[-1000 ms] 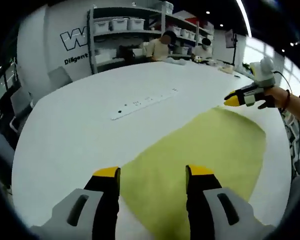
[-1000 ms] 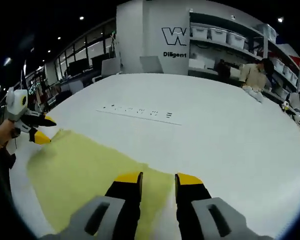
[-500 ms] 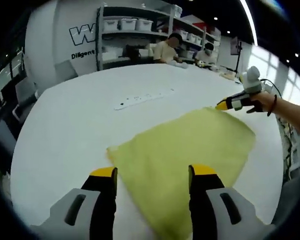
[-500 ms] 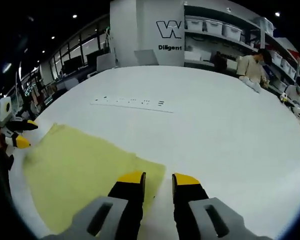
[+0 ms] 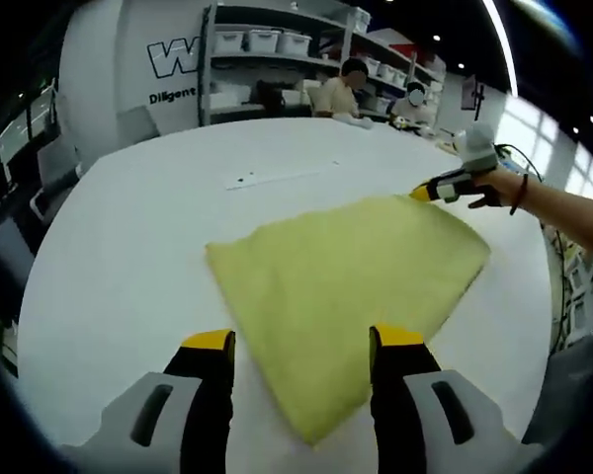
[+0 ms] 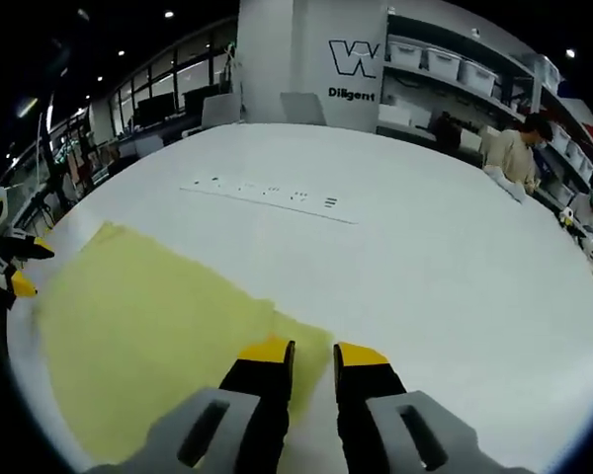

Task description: Fold the garment on the visible template until the final outline fits inside the template.

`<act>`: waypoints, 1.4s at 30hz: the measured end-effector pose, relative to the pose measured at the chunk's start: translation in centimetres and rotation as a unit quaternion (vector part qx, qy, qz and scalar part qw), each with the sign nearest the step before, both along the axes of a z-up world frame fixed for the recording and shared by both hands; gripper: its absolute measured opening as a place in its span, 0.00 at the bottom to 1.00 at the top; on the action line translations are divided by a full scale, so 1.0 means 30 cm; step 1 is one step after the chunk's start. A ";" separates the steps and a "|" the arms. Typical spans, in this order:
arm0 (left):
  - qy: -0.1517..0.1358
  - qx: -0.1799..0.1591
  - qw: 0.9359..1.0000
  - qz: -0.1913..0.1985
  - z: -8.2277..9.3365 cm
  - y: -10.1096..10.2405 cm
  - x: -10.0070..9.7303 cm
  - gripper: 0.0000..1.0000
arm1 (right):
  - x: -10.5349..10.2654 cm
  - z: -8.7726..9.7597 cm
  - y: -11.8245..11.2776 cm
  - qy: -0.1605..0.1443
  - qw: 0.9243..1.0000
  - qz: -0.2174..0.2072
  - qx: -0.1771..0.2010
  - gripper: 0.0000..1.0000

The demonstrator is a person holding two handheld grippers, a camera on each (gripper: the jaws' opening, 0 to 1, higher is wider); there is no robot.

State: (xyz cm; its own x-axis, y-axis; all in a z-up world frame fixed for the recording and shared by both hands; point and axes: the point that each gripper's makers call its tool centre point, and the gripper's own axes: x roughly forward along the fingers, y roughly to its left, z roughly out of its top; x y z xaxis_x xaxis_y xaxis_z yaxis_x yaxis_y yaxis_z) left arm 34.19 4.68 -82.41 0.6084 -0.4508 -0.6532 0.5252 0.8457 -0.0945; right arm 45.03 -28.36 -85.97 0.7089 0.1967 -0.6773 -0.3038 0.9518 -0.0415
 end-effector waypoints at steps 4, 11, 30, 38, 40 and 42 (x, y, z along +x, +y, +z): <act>0.007 -0.008 1.000 0.005 -0.003 -0.002 -0.033 0.52 | -0.007 -0.013 0.013 0.003 1.000 0.008 -0.006 0.10; 0.029 -0.002 0.999 0.016 -0.046 0.020 -0.091 0.49 | -0.016 -0.013 0.015 0.002 1.000 0.012 -0.016 0.09; 0.081 -0.027 0.996 0.019 -0.123 0.047 -0.188 0.02 | -0.055 0.014 0.047 0.000 1.000 0.011 -0.012 0.00; 0.078 -0.012 0.997 0.004 -0.127 0.051 -0.194 0.01 | -0.035 0.032 0.008 -0.006 1.000 0.002 -0.020 0.00; 0.081 -0.014 0.997 0.004 -0.126 0.052 -0.195 0.01 | -0.038 0.033 0.016 -0.002 1.000 -0.002 0.005 0.00; 0.080 -0.009 0.997 -0.001 -0.126 0.052 -0.196 0.01 | -0.045 0.020 0.009 0.002 1.000 0.012 -0.020 0.00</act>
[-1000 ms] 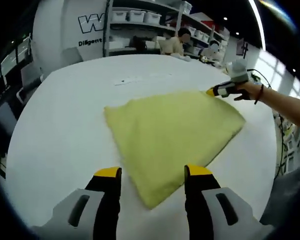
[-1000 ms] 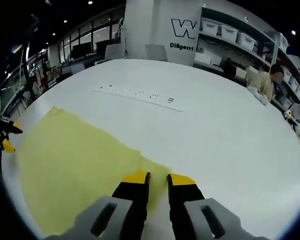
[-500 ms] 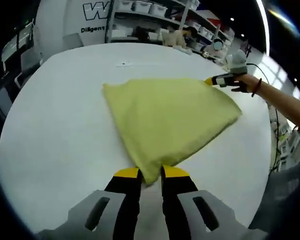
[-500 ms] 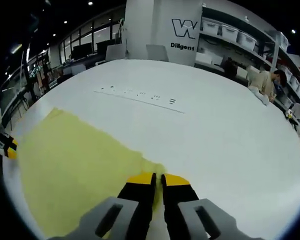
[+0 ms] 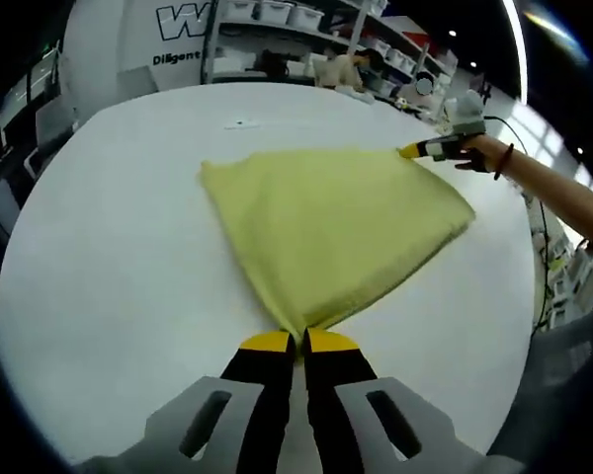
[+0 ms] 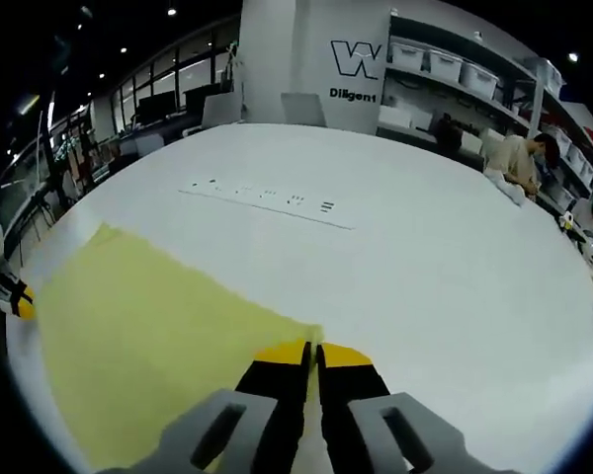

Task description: Fold the garment on the visible template until the final outline fits inside the template.

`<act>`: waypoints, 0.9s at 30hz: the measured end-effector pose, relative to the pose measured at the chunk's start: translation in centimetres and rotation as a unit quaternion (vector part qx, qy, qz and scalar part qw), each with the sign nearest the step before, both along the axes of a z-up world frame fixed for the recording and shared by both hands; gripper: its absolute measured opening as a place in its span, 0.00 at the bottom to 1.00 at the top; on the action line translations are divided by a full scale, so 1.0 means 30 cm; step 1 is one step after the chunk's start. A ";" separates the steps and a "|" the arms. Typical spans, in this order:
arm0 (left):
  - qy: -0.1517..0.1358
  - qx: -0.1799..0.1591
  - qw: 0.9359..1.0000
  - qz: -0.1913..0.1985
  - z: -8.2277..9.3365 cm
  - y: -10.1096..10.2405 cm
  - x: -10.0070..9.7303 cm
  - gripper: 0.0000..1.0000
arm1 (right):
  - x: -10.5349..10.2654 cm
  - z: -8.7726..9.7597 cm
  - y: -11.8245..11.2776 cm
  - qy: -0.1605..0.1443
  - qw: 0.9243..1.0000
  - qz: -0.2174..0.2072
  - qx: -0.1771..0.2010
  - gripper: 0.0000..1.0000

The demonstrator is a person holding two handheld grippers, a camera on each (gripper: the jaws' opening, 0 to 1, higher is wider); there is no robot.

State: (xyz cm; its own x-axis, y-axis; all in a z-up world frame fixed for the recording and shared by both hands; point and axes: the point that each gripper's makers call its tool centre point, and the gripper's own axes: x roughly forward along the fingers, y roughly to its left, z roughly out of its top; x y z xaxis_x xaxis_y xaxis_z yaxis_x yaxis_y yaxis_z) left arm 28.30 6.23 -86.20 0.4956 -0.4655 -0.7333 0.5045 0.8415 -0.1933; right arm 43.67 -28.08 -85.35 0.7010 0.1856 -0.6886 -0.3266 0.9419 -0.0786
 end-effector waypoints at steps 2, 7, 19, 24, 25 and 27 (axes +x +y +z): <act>0.000 0.000 1.000 -0.001 0.000 0.000 0.000 0.01 | -0.001 -0.002 0.006 0.001 1.000 -0.005 0.008 0.00; 0.002 -0.001 1.000 -0.004 -0.002 0.003 -0.001 0.01 | -0.004 -0.024 0.004 0.002 1.000 -0.020 0.014 0.00; 0.005 -0.003 1.000 -0.005 -0.002 0.004 -0.001 0.01 | -0.036 0.021 0.014 0.000 0.995 -0.066 0.074 0.06; 0.005 -0.004 1.000 -0.005 -0.003 0.003 -0.002 0.01 | -0.073 0.046 0.037 0.005 0.991 -0.065 0.117 0.25; 0.005 -0.005 1.000 -0.005 -0.003 0.003 -0.002 0.01 | -0.078 0.049 0.038 0.005 0.991 -0.063 0.121 0.28; 0.006 -0.005 1.000 -0.004 -0.003 0.003 -0.001 0.01 | -0.096 0.059 0.047 0.007 0.989 -0.061 0.133 0.33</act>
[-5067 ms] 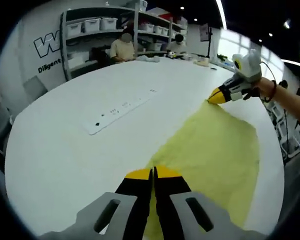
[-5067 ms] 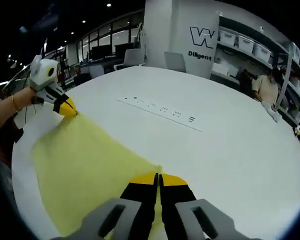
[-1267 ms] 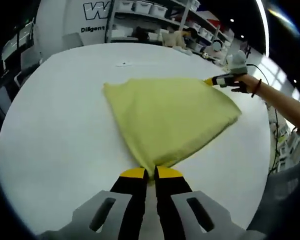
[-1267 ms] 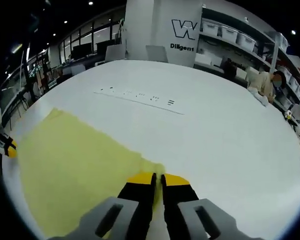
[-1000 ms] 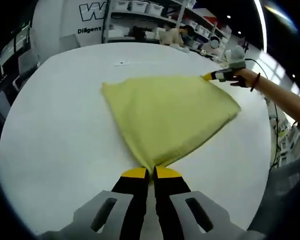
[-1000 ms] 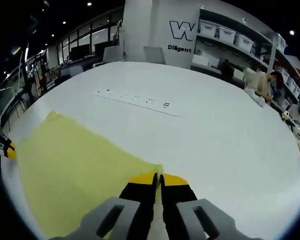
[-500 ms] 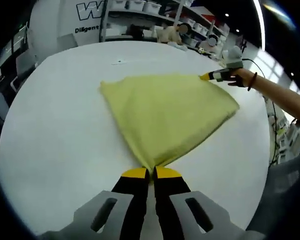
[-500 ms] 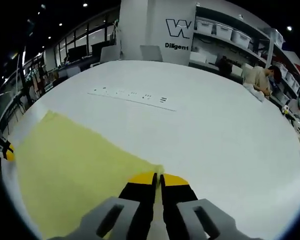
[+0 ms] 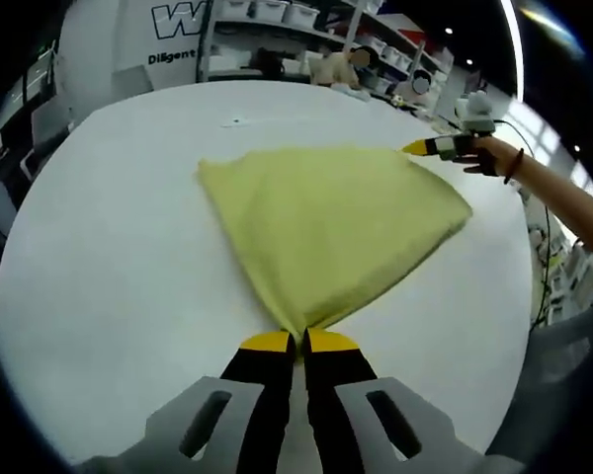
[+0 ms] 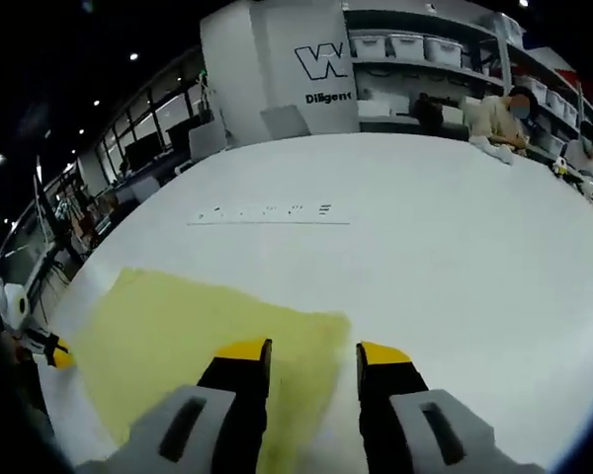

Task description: Fold the garment on the visible template until the final outline fits inside the template.

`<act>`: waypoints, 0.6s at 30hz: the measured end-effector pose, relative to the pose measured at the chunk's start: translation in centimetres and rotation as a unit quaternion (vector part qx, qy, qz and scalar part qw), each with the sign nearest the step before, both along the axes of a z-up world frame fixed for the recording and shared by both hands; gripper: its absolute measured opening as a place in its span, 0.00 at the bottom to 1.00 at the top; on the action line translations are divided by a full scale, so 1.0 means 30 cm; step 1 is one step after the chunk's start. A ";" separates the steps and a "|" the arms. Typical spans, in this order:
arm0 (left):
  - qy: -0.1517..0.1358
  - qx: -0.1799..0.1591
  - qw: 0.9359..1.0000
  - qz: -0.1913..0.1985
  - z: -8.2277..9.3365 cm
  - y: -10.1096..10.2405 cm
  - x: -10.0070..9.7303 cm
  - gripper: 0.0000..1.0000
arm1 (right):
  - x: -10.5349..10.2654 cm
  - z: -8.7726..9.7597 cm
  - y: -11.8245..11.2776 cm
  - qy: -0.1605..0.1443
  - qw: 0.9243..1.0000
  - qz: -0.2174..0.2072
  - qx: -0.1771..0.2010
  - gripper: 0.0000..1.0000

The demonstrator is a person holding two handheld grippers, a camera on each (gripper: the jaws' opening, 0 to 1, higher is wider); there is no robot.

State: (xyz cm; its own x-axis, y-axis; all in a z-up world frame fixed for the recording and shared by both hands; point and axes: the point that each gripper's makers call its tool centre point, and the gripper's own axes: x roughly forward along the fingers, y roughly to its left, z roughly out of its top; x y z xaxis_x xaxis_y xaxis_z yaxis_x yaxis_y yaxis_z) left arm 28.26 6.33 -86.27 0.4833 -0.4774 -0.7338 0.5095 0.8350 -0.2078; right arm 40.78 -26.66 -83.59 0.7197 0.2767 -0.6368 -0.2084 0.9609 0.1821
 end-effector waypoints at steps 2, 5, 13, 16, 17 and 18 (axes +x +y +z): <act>-0.001 0.001 1.000 -0.001 0.000 -0.001 -0.001 0.01 | -0.028 0.019 0.016 -0.003 1.000 0.006 0.015 0.38; -0.002 0.000 1.000 -0.003 0.002 -0.002 -0.002 0.01 | -0.070 0.048 0.036 -0.003 1.000 0.015 0.027 0.43; 0.000 -0.008 1.000 0.000 0.012 -0.003 -0.005 0.01 | -0.174 0.081 0.040 -0.012 0.999 0.037 0.010 0.42; 0.000 -0.008 1.000 -0.001 0.011 -0.004 -0.006 0.01 | -0.229 0.074 0.054 -0.006 0.999 0.043 0.026 0.42; 0.000 -0.007 1.000 -0.002 0.011 -0.004 -0.006 0.01 | -0.242 0.074 0.057 -0.006 0.999 0.043 0.030 0.42; -0.001 -0.007 1.000 -0.002 0.011 -0.005 -0.007 0.01 | -0.261 0.070 0.062 -0.002 0.998 0.048 0.033 0.42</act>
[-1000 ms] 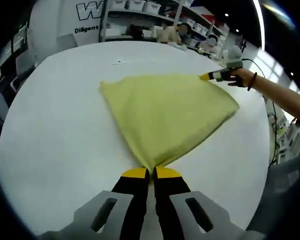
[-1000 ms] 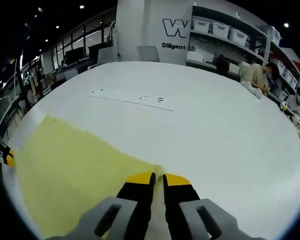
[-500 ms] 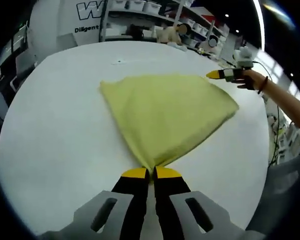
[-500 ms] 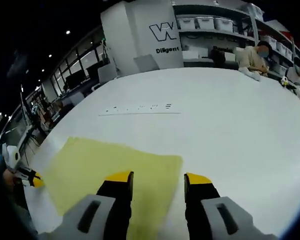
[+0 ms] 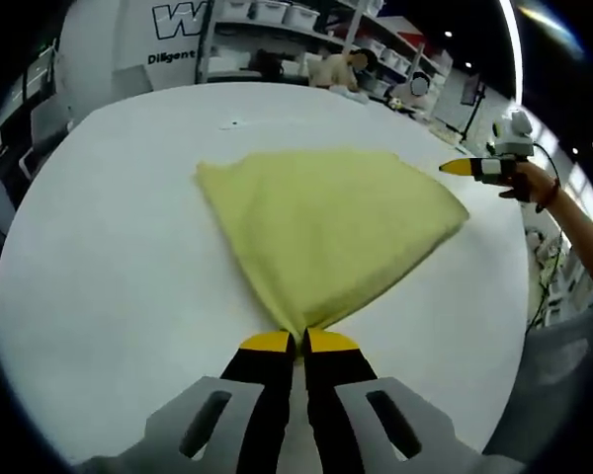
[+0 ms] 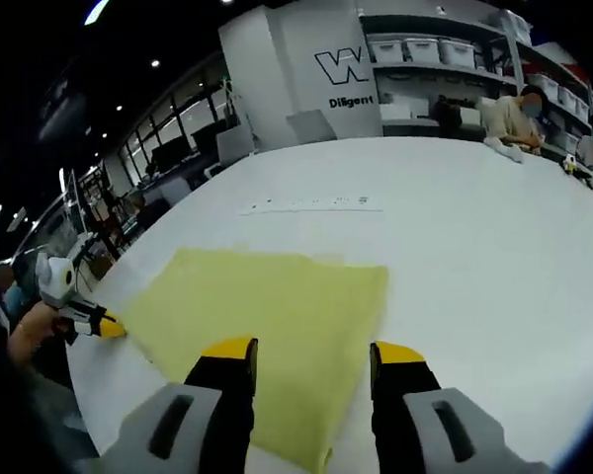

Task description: Fold the garment on the visible template until the final outline fits inside the template.

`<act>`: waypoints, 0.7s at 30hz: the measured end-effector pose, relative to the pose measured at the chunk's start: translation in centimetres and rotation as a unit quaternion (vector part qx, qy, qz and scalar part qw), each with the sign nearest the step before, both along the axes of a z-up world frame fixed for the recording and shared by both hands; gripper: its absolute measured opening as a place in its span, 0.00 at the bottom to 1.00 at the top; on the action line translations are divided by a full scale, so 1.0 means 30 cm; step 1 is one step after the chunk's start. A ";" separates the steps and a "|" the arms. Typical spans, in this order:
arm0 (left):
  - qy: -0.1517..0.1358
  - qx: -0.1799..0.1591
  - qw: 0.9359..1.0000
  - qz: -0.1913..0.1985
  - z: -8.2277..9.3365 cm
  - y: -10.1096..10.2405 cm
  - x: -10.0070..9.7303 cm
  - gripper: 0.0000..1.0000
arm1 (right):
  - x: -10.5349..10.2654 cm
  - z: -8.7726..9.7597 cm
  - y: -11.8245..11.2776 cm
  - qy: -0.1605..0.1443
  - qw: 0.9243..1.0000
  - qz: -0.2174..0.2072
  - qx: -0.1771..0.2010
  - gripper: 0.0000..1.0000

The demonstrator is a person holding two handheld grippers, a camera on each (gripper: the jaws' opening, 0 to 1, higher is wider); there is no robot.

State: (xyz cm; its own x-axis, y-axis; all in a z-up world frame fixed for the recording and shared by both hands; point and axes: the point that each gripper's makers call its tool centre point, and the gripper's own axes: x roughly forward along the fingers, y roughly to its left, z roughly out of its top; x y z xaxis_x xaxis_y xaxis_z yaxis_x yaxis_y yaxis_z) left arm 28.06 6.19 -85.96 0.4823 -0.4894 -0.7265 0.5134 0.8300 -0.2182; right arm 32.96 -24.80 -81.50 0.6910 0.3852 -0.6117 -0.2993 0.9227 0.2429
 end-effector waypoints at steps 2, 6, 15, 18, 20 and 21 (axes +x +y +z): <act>0.000 0.001 1.000 -0.001 -0.001 -0.001 -0.001 0.01 | -0.021 -0.004 -0.001 0.001 1.000 0.001 -0.004 0.42; -0.001 0.002 1.000 -0.003 0.000 -0.001 -0.006 0.01 | -0.059 -0.024 -0.028 0.006 1.000 0.001 -0.013 0.42; 0.003 -0.007 1.000 -0.001 0.001 -0.003 -0.016 0.01 | -0.131 -0.082 -0.066 0.033 0.999 0.007 -0.016 0.35; 0.003 -0.008 1.000 -0.003 0.002 -0.003 -0.017 0.01 | -0.143 -0.098 -0.085 0.038 0.999 0.008 -0.022 0.29; 0.002 -0.008 1.000 -0.004 0.003 -0.004 -0.017 0.01 | -0.153 -0.103 -0.083 0.041 0.999 0.008 -0.022 0.23; 0.002 -0.008 1.000 -0.004 0.002 -0.004 -0.017 0.01 | -0.159 -0.108 -0.083 0.043 0.999 0.010 -0.023 0.18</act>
